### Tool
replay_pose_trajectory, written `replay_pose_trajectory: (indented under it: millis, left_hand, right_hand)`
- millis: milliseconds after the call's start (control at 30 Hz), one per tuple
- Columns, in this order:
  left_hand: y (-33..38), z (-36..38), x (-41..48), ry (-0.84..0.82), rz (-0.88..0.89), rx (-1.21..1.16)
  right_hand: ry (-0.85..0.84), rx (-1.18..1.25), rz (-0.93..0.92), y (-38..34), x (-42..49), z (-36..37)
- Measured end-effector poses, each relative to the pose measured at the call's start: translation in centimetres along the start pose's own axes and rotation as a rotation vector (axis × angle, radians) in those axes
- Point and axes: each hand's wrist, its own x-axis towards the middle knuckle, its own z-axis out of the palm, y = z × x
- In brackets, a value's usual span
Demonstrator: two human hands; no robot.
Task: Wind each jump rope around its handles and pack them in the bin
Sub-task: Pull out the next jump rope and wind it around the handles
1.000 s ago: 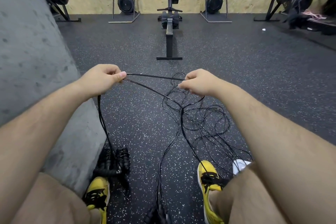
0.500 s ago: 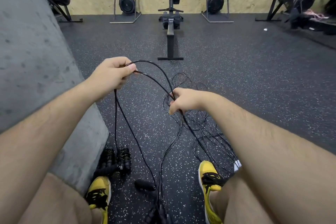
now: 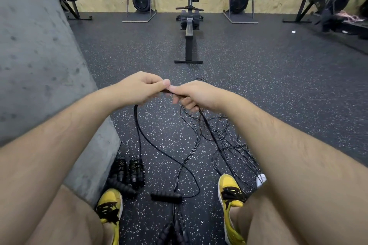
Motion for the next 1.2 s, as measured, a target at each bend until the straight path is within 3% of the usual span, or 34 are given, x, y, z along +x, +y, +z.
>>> replay_pose_trajectory:
  millis: [133,233,333,367,433,533,600,733,833,900,967,1033,1100,1200]
  left_hand:
    - [-0.4,-0.9,0.1,0.056,-0.013,0.267]
    - [-0.8,-1.2,0.3,0.055,-0.027,0.176]
    - [-1.9,-1.4,0.4,0.068,-0.053,0.074]
    - [-2.1,-1.1,0.5,0.082,-0.048,0.093]
    - [-1.9,-0.1,0.8,0.114,-0.008,0.12]
    - [0.0,1.9,1.5,0.091,0.084,0.055]
    - [0.7,2.4,1.6,0.056,0.107,0.006]
    - [-0.1,1.5,1.0,-0.087,0.049,-0.163]
    - [-2.2,0.6,0.5,-0.163,0.007,-0.107]
    - [-3.8,0.4,0.1,-0.154,-0.048,-0.054]
    - [-4.2,0.6,0.0,-0.082,-0.059,-0.021]
    - [-2.9,1.7,0.4,-0.025,-0.03,-0.04]
    - [-1.1,3.0,0.8,-0.029,0.012,-0.102]
    - [-0.4,3.3,0.7,-0.079,0.023,-0.176]
  right_hand:
    - [0.203,-0.264,-0.094,-0.8,-1.7,-2.0]
    - [0.493,-0.368,-0.113,-0.9,-2.8,-4.2]
    - [0.877,-0.423,0.075,0.5,-3.3,-6.9]
    - [0.928,-0.484,0.161,1.0,-3.6,-7.5]
    - [0.775,-0.522,0.179,1.0,-3.6,-6.9]
    - [0.31,-0.286,-0.074,-0.8,-3.0,-2.6]
    - [0.194,-0.221,-0.135,-1.8,-2.1,-0.5]
    - [0.336,-0.456,-0.145,-2.7,-2.6,-1.7]
    - [0.683,-0.58,-0.09,-1.8,-3.5,-5.9]
    - [0.882,-0.671,0.087,-0.6,-4.6,-8.4]
    - [0.771,-0.793,0.219,0.3,-5.1,-8.4]
    - [0.471,-0.811,0.114,0.3,-4.6,-5.7]
    - [0.249,-0.653,-0.043,-0.6,-3.6,-1.9]
    - [0.207,-0.703,-0.17,-2.0,-2.1,0.1]
